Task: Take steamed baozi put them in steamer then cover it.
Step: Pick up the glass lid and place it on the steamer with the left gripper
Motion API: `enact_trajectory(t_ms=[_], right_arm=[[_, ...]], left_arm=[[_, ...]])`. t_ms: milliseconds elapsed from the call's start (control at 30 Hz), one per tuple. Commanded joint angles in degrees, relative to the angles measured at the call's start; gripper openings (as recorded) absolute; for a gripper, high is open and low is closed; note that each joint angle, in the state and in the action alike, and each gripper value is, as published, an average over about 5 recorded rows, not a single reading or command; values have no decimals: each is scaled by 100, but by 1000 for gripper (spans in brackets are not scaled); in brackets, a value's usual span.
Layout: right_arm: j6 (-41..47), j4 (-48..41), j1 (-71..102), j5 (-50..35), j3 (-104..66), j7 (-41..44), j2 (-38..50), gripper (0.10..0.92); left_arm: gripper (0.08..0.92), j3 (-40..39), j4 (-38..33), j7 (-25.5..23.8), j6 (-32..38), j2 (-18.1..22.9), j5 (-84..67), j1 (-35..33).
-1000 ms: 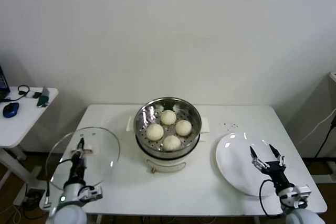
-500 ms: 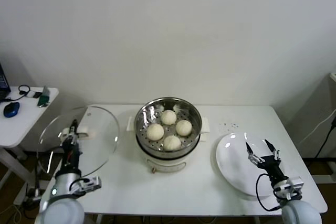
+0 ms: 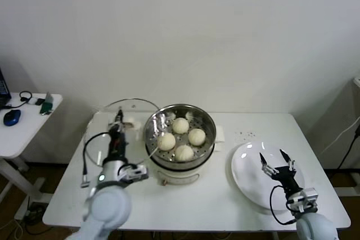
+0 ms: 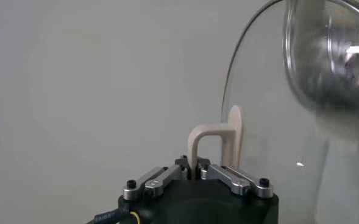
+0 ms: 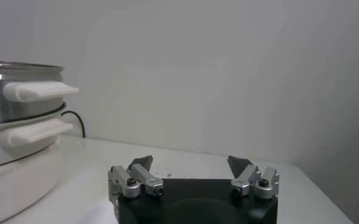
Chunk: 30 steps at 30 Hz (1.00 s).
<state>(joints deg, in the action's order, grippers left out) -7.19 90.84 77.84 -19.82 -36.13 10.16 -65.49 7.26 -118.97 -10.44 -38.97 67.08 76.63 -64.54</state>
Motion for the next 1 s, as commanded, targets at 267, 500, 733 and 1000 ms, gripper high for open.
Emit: enact_trajectory(t_ms=[267, 500, 733, 1000], right_arm=[[-36, -75, -61, 112, -104, 23, -29, 823], [-83, -124, -59, 137, -135, 45, -83, 823], [-124, -165, -51, 164, -167, 84, -140, 823], [-149, -190, -51, 178, -196, 122, -187, 823]], left_arm=[[151, -1915, 1386, -592, -562, 1548, 652, 1500], [151, -1950, 1837, -622, -580, 1856, 984, 1528], [151, -1877, 2165, -552, -571, 1897, 1066, 1701], [151, -1821, 2331, -561, -560, 1779, 1100, 1712]])
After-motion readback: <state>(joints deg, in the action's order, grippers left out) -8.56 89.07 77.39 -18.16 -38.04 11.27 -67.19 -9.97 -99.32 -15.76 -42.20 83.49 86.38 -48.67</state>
